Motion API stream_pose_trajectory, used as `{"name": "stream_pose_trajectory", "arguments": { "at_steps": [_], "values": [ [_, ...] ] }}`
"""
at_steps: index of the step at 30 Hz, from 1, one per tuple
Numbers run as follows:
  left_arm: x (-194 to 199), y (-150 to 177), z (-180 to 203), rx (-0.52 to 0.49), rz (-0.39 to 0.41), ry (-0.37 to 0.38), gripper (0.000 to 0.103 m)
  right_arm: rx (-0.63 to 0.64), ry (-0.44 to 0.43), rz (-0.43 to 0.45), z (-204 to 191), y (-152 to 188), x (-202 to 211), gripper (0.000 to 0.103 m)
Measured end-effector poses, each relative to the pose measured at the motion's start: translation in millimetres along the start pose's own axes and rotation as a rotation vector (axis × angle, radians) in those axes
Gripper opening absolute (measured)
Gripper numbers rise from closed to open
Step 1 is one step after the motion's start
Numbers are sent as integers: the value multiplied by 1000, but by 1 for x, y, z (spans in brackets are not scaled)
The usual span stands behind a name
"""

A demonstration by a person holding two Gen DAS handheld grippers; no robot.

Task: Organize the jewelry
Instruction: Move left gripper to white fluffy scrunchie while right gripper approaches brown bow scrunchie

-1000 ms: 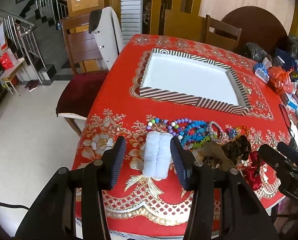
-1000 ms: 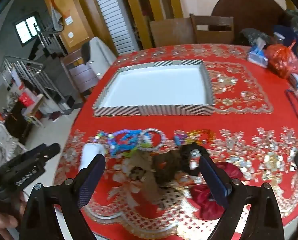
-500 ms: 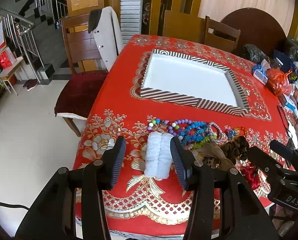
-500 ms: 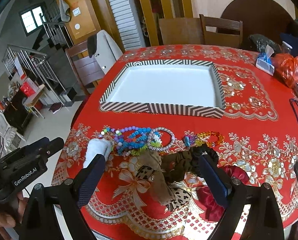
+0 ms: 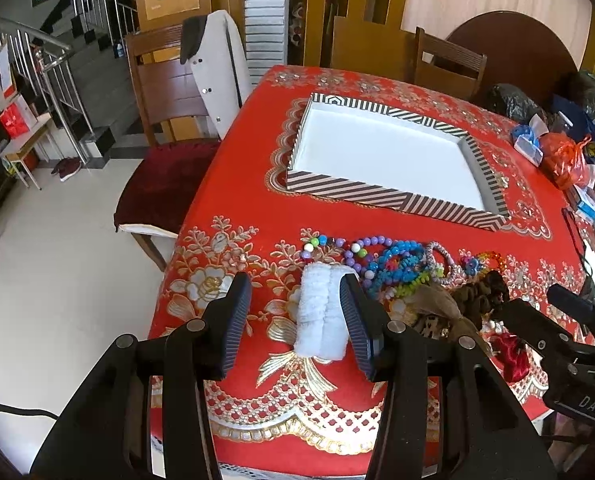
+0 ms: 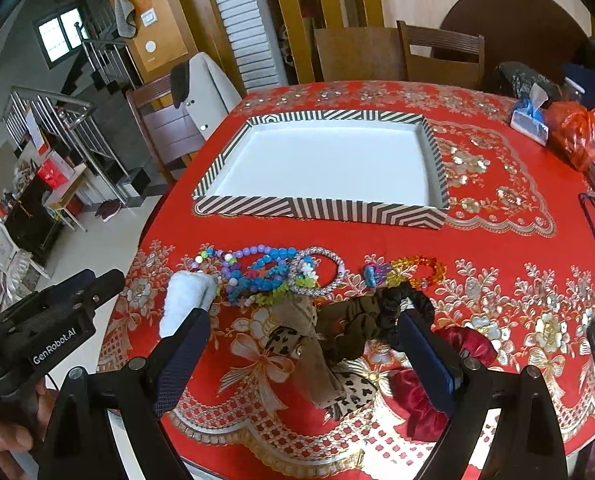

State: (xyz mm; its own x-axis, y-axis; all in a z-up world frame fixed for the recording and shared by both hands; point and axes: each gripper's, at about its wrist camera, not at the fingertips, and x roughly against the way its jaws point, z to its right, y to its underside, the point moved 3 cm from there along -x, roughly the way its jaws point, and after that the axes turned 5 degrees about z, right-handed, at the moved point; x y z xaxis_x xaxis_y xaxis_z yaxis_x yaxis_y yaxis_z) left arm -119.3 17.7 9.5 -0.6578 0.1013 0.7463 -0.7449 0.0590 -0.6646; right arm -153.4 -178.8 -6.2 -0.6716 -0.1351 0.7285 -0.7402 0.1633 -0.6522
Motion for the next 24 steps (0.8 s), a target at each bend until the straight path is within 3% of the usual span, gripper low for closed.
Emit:
{"name": "stream_pose_trajectory", "arguments": {
  "at_steps": [24],
  "values": [
    [-8, 3, -7, 21, -31, -8, 46, -3, 34, -12, 8, 5, -7, 93]
  ]
}}
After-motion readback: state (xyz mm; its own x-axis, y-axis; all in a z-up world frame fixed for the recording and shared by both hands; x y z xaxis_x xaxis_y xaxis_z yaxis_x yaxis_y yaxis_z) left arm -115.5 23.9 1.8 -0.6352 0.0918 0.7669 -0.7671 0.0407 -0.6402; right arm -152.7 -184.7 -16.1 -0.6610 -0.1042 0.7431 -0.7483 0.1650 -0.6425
